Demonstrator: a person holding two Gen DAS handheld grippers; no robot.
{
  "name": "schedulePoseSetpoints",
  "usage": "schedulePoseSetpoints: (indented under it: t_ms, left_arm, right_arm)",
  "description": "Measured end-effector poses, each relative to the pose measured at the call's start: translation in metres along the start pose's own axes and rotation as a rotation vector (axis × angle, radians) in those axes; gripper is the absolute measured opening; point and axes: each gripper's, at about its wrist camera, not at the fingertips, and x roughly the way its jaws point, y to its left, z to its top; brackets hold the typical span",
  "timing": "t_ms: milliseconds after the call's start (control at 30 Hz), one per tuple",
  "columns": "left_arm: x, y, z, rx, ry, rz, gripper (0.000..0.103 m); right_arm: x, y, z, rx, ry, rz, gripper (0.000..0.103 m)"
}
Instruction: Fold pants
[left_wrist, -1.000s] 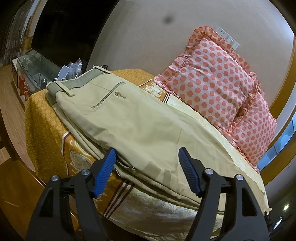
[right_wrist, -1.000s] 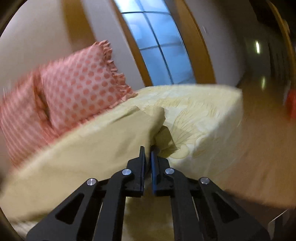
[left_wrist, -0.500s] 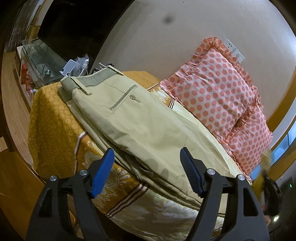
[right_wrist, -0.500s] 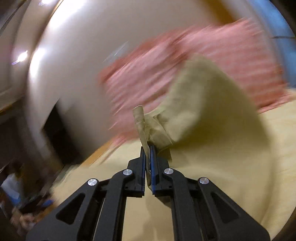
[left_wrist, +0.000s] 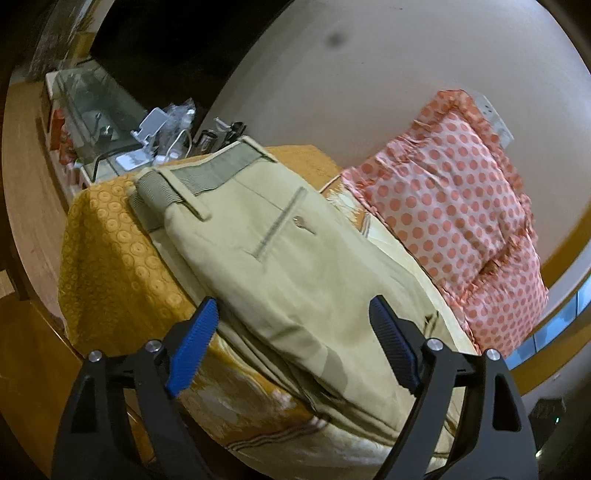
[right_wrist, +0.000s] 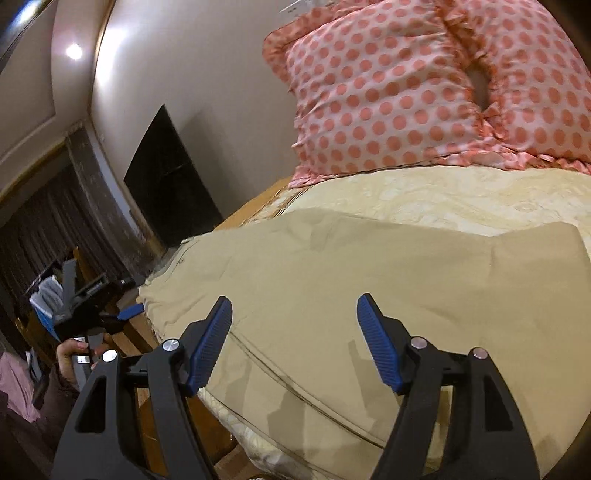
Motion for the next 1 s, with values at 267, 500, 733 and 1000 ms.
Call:
schedulePoseSetpoints:
  t_ms: [267,500,733,1000]
  left_arm:
    - [-0.003,0.007,0.004,-0.059,-0.010,0.071,0.080]
    - [0.002,0.017,0.020,-0.086,-0.031,0.114,0.080]
    - [0.012,0.016,0.027,-0.091,-0.038,0.152,0.066]
    - [0.012,-0.016,0.041,0.025,-0.060,0.177,0.008]
  right_arm:
    - [-0.003,0.001,-0.015,0.019,0.004,0.034,0.072]
    - [-0.008,-0.001,-0.016,0.025,-0.016,0.051,0.078]
    - [-0.011,-0.010,-0.020,0.063,-0.034,0.070,0.080]
    - [-0.026,-0.023,-0.019,0.088,-0.077,0.077,0.081]
